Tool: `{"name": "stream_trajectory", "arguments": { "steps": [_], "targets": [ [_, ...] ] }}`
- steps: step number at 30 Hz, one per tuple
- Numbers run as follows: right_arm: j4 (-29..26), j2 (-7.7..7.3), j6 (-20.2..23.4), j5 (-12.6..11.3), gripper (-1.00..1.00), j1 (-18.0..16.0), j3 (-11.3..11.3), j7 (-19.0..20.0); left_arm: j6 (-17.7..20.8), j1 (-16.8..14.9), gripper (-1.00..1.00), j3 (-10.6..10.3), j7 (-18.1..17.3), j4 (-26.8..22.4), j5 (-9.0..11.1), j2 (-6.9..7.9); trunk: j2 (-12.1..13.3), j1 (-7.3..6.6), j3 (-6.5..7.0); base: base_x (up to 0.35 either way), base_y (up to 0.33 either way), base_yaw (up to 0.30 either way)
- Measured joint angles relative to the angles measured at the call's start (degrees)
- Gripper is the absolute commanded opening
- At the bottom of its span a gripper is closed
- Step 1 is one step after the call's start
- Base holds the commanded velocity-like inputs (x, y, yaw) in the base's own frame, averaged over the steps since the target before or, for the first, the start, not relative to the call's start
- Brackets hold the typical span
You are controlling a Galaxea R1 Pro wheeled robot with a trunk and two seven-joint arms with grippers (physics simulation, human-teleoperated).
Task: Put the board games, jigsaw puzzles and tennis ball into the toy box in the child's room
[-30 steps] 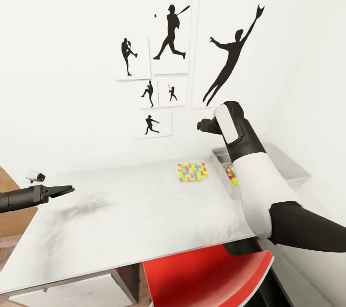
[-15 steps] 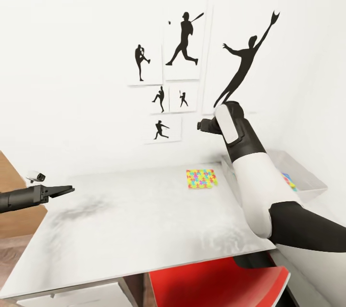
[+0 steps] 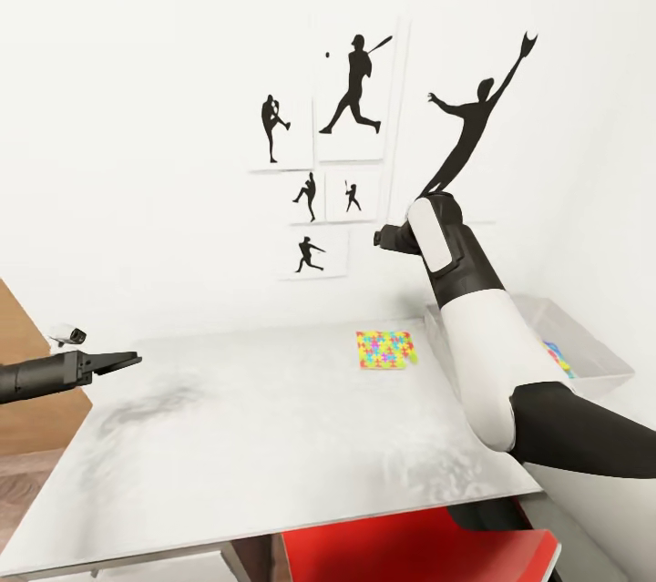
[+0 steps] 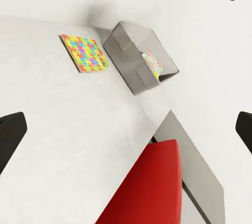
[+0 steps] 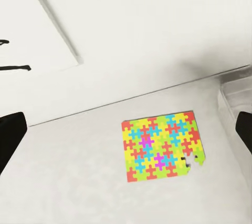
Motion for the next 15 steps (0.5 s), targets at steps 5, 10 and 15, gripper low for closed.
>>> {"name": "stream_trajectory", "arguments": {
  "steps": [5, 10, 15],
  "targets": [
    [0.1, 0.00, 0.0, 0.0, 1.00, 0.0, 0.0, 0.0, 0.0, 0.0, 1.00, 0.0, 0.0, 0.0, 0.0, -0.03, 0.0, 0.00, 0.06, 0.054, -0.050, 0.001],
    [0.2, 0.00, 0.0, 0.0, 1.00, 0.0, -0.1, 0.0, 0.0, 0.0, 1.00, 0.0, 0.0, 0.0, 0.0, -0.04, 0.0, 0.00, 0.07, 0.049, -0.035, 0.000],
    [0.2, 0.00, 0.0, 0.0, 1.00, 0.0, -0.1, 0.0, 0.0, 0.0, 1.00, 0.0, 0.0, 0.0, 0.0, -0.04, 0.0, 0.00, 0.07, 0.090, -0.004, 0.000]
  ]
}}
